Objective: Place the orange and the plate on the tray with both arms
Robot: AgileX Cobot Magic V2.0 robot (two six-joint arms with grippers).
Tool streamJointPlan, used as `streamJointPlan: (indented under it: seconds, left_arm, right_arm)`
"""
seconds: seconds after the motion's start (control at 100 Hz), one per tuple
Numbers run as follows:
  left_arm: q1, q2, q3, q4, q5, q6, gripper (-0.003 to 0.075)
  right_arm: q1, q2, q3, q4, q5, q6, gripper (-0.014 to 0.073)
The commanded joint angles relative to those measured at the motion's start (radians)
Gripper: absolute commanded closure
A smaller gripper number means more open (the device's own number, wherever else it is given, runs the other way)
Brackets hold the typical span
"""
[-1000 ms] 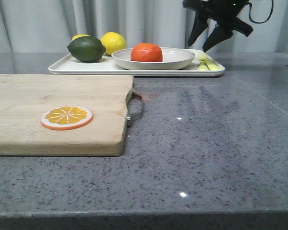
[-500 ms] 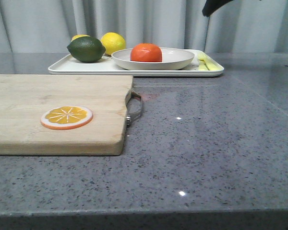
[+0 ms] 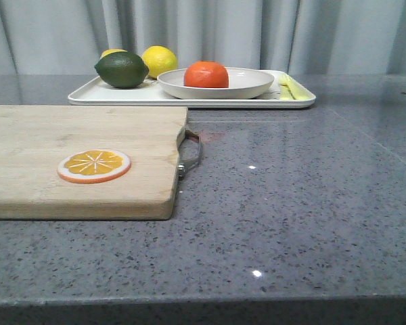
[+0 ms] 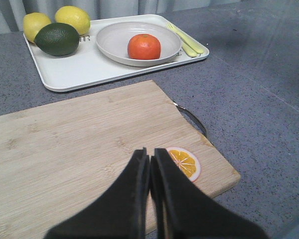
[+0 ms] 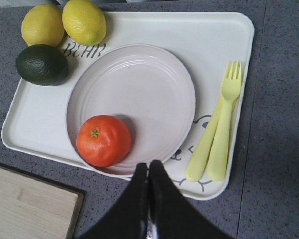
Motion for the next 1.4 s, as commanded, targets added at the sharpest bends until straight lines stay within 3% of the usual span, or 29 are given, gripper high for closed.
streamJointPlan:
  seconds: [0.0,0.3,1.14,1.39]
  left_arm:
    - [0.002,0.006,-0.027,-0.005,-0.078,-0.006,0.0739]
    - [0.002,0.006,-0.027,-0.005,-0.074,-0.006,0.0739]
    - [0.002,-0.006,-0.025,-0.005,-0.069,-0.006,0.0739]
    - [0.002,-0.097,0.052,-0.007,-0.087,-0.002,0.0739]
  right_arm:
    - [-0.005,-0.117,0.02,-0.007,0.076,-0.015,0.0659]
    - [0.037,-0.35,0.292,-0.133,0.008,-0.018,0.0659]
    - [0.039,-1.117,1.361,-0.16,-0.676,-0.147,0.0662]
    - [0.039,-1.3,1.636,-0.162,-0.863,-0.152,0.0662]
